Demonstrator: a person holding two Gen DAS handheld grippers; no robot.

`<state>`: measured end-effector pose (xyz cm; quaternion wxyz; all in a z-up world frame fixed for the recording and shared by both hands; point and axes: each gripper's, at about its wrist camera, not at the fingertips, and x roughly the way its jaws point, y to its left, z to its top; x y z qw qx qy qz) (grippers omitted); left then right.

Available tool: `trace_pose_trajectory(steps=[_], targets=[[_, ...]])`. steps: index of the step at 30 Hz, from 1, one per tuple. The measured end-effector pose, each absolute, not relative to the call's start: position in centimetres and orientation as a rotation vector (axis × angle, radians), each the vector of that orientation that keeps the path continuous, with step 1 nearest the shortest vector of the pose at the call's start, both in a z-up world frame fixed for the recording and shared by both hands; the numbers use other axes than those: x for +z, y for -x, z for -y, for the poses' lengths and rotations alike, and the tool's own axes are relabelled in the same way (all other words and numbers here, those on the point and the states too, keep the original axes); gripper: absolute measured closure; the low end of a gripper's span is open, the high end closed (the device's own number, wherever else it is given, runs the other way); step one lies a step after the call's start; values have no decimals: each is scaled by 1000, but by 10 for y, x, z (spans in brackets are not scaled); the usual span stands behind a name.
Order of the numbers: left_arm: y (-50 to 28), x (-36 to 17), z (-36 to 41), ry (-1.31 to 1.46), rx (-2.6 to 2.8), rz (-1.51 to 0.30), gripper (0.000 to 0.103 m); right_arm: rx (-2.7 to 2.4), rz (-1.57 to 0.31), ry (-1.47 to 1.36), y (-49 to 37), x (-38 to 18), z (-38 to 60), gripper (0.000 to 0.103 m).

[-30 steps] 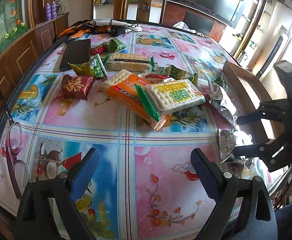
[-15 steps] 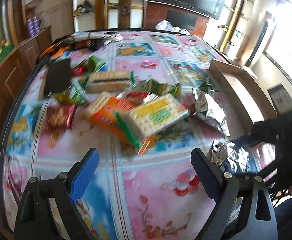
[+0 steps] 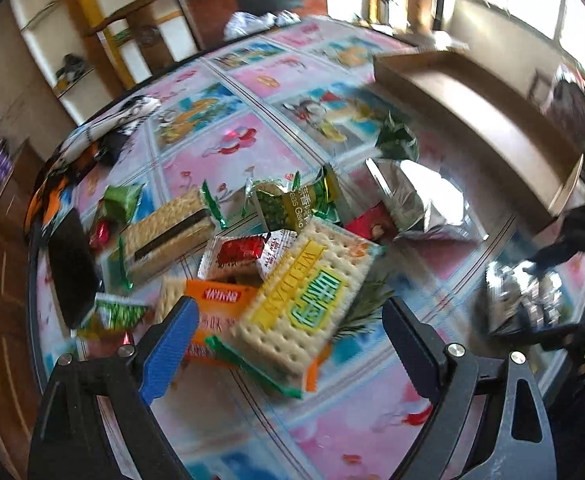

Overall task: Organize snacks
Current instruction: 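Grasp the WEIDAN cracker pack with the left tool while the right tool holds the foil bag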

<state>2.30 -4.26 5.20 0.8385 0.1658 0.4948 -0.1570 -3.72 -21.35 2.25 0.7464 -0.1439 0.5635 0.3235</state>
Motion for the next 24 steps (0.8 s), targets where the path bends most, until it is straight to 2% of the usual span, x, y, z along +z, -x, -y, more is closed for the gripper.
trace_pose_trajectory(steps=[6, 7, 8, 9, 11, 13, 17, 24], targets=[[-39, 31, 48, -425, -360, -1080, 13, 682, -1239, 287, 39, 21, 226, 40], [-39, 29, 47, -417, -344, -1082, 22, 677, -1237, 283, 40, 22, 227, 40], [-40, 27, 47, -398, -339, -1093, 36, 674, -1236, 279, 40, 22, 228, 40], [-39, 28, 46, -381, -318, -1083, 38, 670, -1236, 274, 41, 22, 230, 40], [-36, 29, 44, -349, -286, -1066, 53, 664, -1238, 265, 42, 23, 230, 40], [-32, 33, 40, -292, -248, -1055, 58, 659, -1240, 260, 42, 22, 228, 40], [-18, 39, 31, -139, -229, -1055, 58, 653, -1234, 249, 35, 24, 226, 40], [37, 32, 44, -36, -234, -1085, 58, 649, -1230, 240, 31, 25, 217, 40]])
